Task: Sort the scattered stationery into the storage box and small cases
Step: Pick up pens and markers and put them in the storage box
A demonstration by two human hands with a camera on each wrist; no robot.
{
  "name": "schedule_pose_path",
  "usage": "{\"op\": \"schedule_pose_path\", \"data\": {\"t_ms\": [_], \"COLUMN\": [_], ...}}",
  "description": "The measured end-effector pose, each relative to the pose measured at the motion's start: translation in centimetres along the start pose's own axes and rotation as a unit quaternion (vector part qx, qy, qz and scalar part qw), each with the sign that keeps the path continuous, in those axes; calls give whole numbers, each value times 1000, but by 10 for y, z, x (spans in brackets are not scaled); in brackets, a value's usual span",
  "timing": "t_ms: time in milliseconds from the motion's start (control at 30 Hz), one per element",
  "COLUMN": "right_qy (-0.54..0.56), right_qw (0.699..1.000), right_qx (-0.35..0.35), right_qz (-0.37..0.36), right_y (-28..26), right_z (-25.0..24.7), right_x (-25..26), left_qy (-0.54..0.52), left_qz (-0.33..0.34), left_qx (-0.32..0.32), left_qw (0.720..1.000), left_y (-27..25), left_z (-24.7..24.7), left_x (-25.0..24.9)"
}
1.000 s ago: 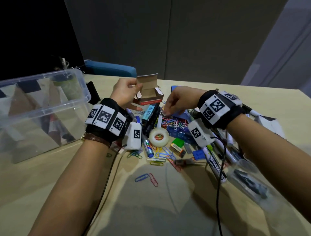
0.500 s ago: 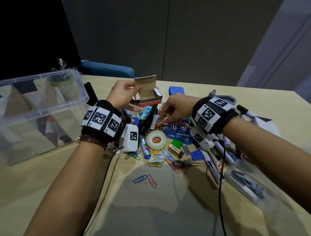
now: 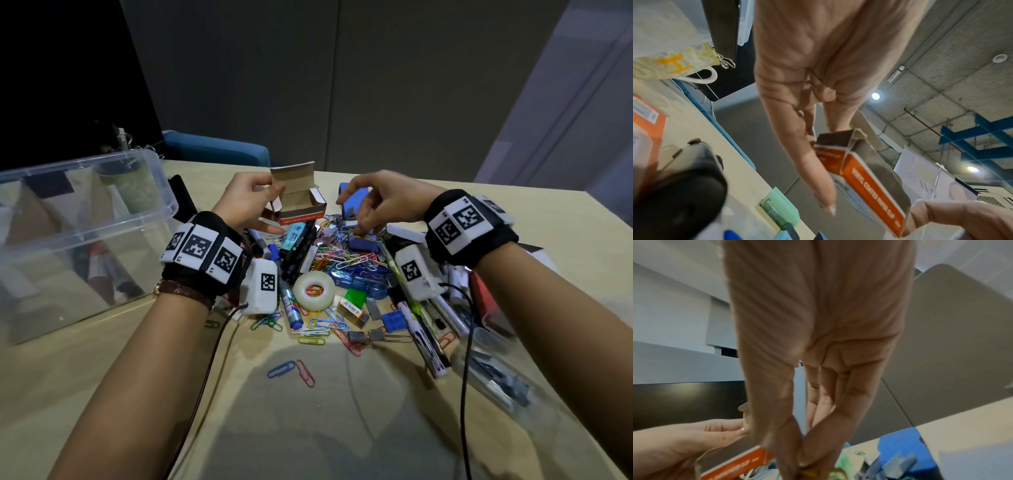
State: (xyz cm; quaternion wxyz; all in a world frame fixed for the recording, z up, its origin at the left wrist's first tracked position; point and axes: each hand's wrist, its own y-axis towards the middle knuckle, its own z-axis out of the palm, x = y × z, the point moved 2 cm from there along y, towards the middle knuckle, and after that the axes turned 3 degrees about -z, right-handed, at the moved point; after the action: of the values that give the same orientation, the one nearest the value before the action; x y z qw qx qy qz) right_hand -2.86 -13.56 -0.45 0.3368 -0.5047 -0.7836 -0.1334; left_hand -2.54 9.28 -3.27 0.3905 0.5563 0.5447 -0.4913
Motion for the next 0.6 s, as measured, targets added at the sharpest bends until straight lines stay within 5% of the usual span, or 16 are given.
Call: {"op": "schedule_pose_path", "data": {"t_ms": [400, 600], "right_qy": [27, 67], "right_qw": [998, 969], "right_qx": [-46, -151], "right_qz": [-25, -181], "right_y": [-22, -20], "right_z": [-21, -12], "right_x": [14, 31], "left_qy": [-6, 2], "left_qz": [7, 7], "left_qx": [29, 64], "left_qw": [1000, 998], "left_y": [-2, -5], "left_z": [5, 9], "left_x": [1, -1]}}
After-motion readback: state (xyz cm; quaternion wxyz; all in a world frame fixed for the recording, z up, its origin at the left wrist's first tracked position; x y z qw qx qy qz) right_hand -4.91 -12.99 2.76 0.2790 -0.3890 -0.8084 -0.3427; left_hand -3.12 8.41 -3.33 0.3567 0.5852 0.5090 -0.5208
